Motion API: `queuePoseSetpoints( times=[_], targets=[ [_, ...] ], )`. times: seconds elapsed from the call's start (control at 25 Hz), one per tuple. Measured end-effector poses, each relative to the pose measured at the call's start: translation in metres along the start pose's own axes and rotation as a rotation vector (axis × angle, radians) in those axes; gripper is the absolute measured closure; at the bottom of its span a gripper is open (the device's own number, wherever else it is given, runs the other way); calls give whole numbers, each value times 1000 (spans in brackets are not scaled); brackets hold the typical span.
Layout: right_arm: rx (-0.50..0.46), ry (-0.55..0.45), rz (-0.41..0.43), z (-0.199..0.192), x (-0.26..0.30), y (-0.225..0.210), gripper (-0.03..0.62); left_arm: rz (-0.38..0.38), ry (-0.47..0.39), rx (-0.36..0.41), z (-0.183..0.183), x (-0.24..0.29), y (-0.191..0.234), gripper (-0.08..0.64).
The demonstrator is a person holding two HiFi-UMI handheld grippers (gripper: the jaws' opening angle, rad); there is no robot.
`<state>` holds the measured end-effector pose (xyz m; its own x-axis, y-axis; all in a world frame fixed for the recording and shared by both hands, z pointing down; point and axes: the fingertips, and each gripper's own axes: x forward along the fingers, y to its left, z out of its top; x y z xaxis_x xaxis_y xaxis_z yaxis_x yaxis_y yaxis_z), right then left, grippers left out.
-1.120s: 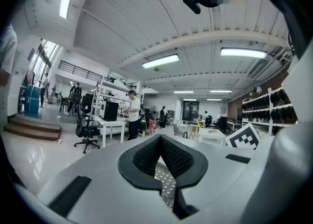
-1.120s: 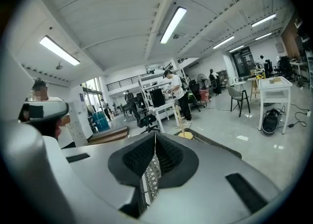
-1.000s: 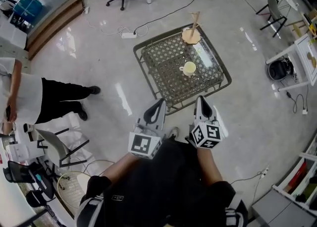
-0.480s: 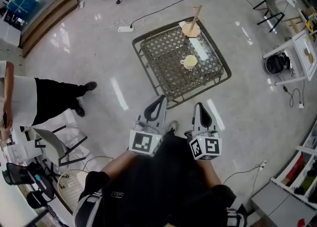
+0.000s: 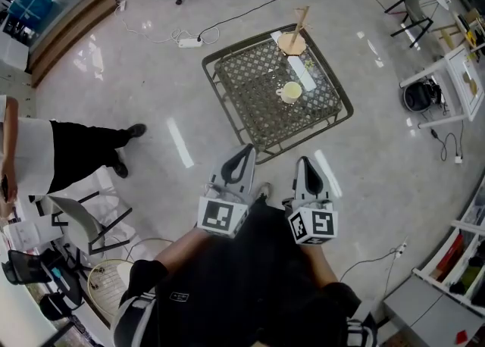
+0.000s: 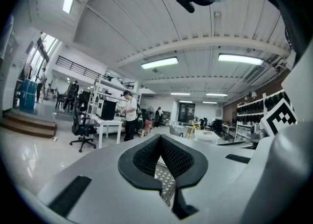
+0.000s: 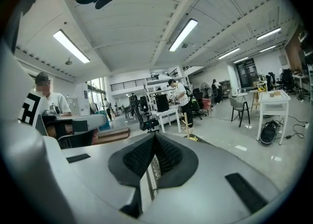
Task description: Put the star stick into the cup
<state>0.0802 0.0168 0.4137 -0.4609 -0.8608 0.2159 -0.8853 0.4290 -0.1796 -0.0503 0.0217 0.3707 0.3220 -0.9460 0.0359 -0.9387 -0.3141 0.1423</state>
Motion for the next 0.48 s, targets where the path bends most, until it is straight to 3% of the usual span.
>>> queuePoseSetpoints(
  times=[0.48],
  targets=[
    [0,-4,4,-3,-4,9,581,3,0,-6,-2,-12,2,545]
  ],
)
